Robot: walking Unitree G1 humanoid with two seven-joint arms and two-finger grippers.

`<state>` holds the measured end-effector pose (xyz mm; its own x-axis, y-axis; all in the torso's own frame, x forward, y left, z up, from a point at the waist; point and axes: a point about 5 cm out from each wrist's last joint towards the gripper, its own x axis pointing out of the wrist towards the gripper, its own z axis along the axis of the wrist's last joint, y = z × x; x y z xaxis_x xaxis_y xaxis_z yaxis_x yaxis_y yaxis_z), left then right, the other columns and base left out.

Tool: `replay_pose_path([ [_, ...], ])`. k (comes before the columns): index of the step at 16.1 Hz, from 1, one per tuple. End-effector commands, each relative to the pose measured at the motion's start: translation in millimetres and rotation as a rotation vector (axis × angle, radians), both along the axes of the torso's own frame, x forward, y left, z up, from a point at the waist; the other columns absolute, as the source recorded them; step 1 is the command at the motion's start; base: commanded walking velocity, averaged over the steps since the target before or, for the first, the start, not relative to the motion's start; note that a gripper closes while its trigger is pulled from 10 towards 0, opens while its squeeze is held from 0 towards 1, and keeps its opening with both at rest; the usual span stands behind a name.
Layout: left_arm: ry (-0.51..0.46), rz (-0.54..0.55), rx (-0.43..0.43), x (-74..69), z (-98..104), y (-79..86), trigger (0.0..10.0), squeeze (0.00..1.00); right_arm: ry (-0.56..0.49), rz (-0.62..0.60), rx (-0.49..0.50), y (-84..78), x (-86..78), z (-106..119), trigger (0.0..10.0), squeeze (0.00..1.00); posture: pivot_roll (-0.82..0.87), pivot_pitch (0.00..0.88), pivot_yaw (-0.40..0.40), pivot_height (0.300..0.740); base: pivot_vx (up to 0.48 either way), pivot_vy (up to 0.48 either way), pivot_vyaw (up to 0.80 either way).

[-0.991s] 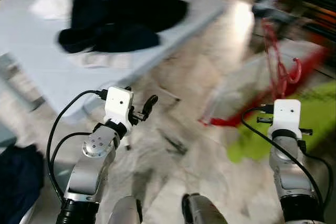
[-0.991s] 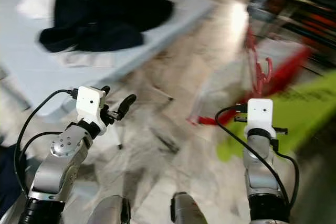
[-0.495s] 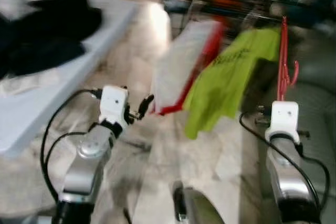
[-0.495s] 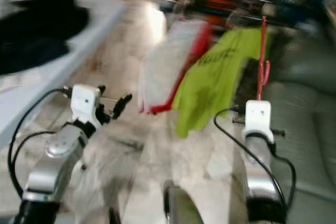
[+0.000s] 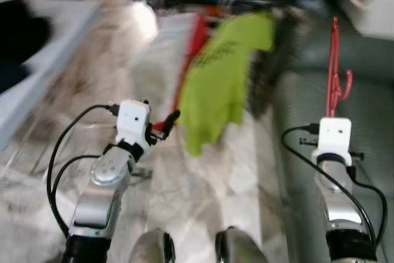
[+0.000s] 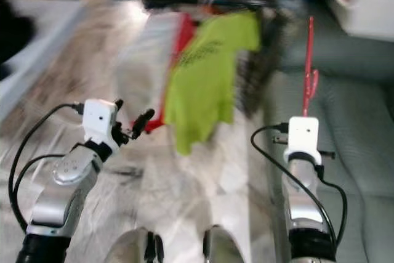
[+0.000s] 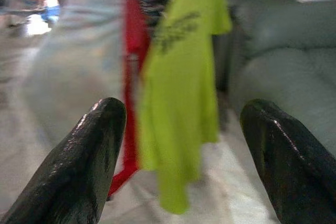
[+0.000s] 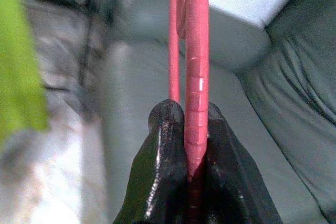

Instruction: Hang hanger

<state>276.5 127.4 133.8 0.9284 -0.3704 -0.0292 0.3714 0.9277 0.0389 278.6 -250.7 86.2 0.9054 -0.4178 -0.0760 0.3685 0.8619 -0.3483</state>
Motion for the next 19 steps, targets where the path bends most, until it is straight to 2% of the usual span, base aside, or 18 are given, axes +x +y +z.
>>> replay_pose_path([
  [1,0.027,-0.033,-0.041,-2.1,0,-5.4,10.0,0.0,-0.038,0.019,-0.034,0.6,2.9,8,10.0,0.0,-0.03,0.13,0.004,0.74,0.0,0.409,0.0],
  [8,0.053,-0.04,-0.035,-2.4,-3,-6.7,10.0,0.0,-0.035,0.05,-0.026,4.2,4.3,6,10.0,0.0,-0.03,0.127,0.003,0.74,0.0,0.48,0.0],
  [13,0.043,-0.039,0.002,-3.2,-4,-5.9,10.0,0.0,-0.028,0.051,-0.022,5.1,4.8,5,10.0,0.0,-0.03,0.127,0.003,0.74,0.0,0.459,0.0],
  [15,0.012,-0.031,0.029,-5.3,-2,-2.2,10.0,0.0,-0.014,0.044,-0.003,5.0,4.8,2,10.0,0.0,-0.03,0.127,0.003,0.74,0.0,0.0,0.0],
  [19,0.015,-0.033,0.026,-5.6,-4,0.7,10.0,0.0,0.025,0.043,0.048,6.4,6.1,-4,10.0,0.0,-0.02,0.122,0.001,0.74,0.0,0.0,0.0],
])
